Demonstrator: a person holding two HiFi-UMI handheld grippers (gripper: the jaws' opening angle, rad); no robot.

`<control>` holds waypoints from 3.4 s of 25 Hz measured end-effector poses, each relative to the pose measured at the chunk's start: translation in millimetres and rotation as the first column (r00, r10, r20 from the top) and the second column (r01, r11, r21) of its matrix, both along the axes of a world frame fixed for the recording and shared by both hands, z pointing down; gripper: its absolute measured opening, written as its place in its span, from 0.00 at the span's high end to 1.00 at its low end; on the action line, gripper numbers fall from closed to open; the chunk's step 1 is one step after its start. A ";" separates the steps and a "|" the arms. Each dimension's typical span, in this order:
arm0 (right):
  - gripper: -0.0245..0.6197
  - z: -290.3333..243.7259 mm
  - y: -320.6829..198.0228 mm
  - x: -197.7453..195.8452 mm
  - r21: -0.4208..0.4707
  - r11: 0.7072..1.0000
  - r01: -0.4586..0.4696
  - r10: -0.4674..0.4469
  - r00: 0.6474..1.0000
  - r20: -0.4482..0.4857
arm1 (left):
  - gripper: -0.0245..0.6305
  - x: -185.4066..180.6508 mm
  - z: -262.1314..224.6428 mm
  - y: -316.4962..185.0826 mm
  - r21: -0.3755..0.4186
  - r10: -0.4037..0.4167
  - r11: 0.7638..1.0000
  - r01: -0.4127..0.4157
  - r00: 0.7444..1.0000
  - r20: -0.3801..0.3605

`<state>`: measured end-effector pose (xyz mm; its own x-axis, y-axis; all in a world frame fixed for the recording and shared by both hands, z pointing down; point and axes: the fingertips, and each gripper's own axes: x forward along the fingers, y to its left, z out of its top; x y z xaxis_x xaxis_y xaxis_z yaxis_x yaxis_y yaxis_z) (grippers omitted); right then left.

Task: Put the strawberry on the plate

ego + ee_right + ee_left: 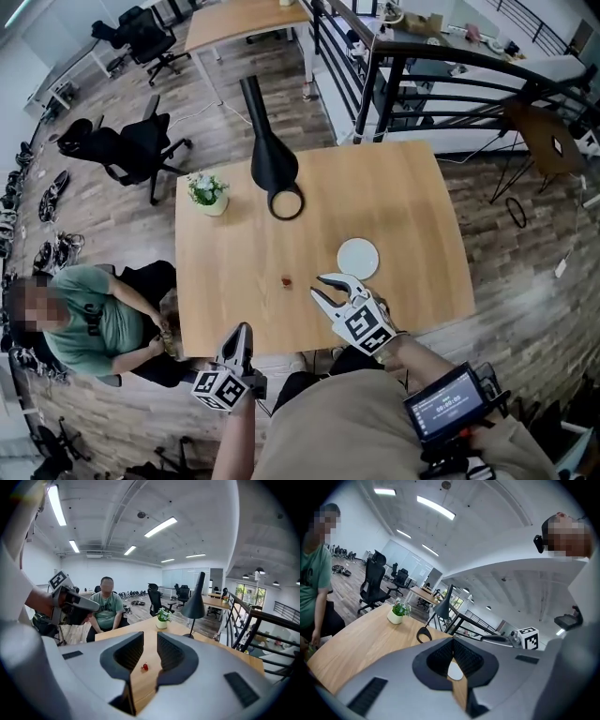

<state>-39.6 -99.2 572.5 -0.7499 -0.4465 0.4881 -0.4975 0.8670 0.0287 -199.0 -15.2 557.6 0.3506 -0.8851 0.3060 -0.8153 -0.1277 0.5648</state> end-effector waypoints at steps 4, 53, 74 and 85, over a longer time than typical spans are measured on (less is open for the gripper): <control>0.84 18.5 -8.7 7.2 -0.020 0.999 0.040 -0.041 0.998 -0.044 | 0.96 6.0 10.2 -0.2 0.000 -0.059 0.998 0.059 0.998 0.009; 0.78 348.8 -25.9 -127.3 -0.334 0.869 0.365 -0.481 0.783 -0.394 | 0.96 -37.8 65.0 -17.5 -0.172 -0.109 0.977 0.127 0.988 0.107; 0.75 351.1 -35.7 -135.9 -0.344 0.899 0.270 -0.388 0.857 -0.339 | 0.96 -38.3 68.4 6.5 -0.222 -0.127 0.963 0.154 0.983 0.129; 0.75 306.6 -34.8 -127.2 -0.349 0.908 0.231 -0.324 0.915 -0.238 | 0.96 -28.4 70.4 5.2 -0.198 -0.121 0.970 0.141 0.986 0.111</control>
<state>-166.8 -134.0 879.0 -0.6289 -0.0329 0.7768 -0.2457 0.9563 -0.1584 -227.4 -10.0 628.0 0.1955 -0.8366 0.5117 -0.8694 0.0936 0.4852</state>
